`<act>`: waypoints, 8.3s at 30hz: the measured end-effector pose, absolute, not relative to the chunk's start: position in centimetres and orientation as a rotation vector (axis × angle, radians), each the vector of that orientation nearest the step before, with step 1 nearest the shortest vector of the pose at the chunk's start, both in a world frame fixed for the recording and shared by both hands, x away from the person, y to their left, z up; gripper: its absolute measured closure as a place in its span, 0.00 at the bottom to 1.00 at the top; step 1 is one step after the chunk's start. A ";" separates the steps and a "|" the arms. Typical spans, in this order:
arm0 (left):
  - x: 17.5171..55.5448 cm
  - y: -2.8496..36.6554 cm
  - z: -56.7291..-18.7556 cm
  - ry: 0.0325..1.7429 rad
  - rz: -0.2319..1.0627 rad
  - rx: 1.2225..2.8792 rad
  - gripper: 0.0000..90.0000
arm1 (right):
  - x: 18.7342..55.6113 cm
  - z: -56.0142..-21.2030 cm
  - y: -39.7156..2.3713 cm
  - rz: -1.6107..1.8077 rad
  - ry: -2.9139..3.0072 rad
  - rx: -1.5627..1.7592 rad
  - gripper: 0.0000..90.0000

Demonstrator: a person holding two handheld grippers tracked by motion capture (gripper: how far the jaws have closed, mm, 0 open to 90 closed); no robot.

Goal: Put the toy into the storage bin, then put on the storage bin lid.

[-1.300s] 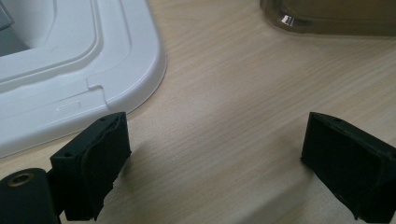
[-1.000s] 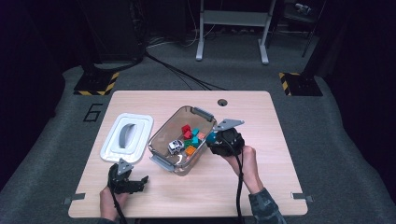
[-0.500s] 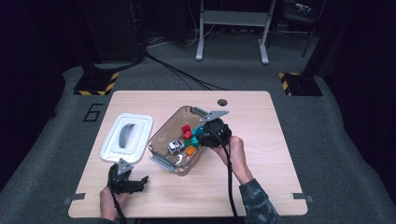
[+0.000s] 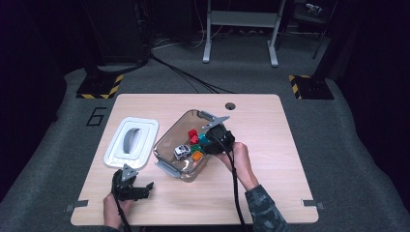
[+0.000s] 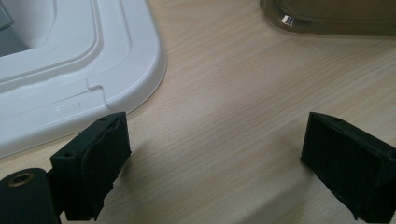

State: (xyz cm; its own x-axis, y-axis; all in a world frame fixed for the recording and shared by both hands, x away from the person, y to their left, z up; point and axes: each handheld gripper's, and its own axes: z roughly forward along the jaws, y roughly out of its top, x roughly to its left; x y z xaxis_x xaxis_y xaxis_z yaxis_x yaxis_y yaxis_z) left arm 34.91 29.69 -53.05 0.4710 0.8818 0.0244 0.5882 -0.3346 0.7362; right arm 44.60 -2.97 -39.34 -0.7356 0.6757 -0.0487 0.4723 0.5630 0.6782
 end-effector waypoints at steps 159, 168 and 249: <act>48.1 38.4 -40.5 1.442 0.525 1.889 0.74 | 38.6 -52.9 -18.9 0.916 2.152 1.388 0.01; 48.1 37.5 -38.1 1.402 0.529 1.874 0.74 | 38.6 -52.9 -18.9 0.918 2.155 1.385 0.01; 46.0 19.8 -37.8 1.067 0.231 1.947 0.74 | 38.6 -53.0 -19.0 0.914 2.161 1.371 0.01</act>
State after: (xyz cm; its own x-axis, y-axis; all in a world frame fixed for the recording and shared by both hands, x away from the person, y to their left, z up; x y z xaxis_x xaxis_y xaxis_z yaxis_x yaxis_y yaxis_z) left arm 46.05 19.76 -37.85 0.6140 0.7547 -0.2313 0.5910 -0.2452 0.7685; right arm 38.62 -18.99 -52.95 -0.4249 0.9052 -0.0033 0.6283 0.2976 0.7188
